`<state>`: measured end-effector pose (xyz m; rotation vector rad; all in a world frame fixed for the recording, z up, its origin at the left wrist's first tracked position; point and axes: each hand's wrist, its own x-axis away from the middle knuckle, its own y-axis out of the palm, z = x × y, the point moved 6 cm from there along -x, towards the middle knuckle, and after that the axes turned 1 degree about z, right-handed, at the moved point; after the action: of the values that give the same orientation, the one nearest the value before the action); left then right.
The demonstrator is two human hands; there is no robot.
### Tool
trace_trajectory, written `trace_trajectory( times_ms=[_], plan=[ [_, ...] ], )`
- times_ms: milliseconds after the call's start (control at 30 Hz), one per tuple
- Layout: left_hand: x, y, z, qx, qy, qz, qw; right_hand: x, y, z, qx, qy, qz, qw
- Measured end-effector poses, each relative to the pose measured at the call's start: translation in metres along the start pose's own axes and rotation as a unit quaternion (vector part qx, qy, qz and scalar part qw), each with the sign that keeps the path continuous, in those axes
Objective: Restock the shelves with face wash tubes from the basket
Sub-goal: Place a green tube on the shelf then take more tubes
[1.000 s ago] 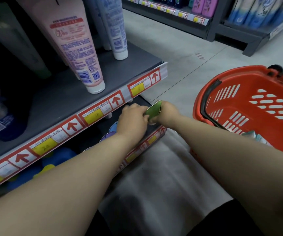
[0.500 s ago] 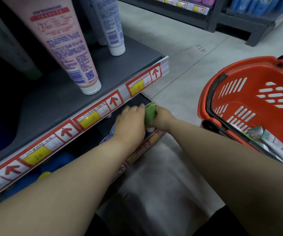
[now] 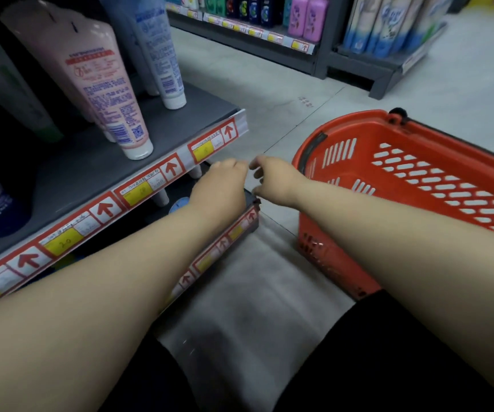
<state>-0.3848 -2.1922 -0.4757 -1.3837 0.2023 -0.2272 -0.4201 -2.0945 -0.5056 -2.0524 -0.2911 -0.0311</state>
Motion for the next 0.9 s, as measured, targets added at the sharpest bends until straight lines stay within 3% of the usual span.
trace_trajectory(
  times_ms=[167, 433, 733, 900],
  plan=[
    [0.004, -0.021, 0.06, -0.002, 0.058, 0.027, 0.998, 0.045, -0.054, 0.016, 0.075, -0.039, 0.052, 0.995],
    [-0.03, 0.003, 0.16, -0.15, 0.176, -0.054, 0.971, 0.097, -0.097, 0.118, 0.168, 0.025, 0.038, 0.985],
    [-0.092, 0.101, 0.215, -0.225, 0.238, -0.167, 0.93, 0.077, -0.044, 0.229, 0.141, 0.107, -0.017, 0.984],
    [-0.128, 0.169, 0.23, -0.268, 0.238, -0.28, 0.891, 0.056, -0.005, 0.289, 0.119, 0.166, -0.071, 0.976]
  ],
)
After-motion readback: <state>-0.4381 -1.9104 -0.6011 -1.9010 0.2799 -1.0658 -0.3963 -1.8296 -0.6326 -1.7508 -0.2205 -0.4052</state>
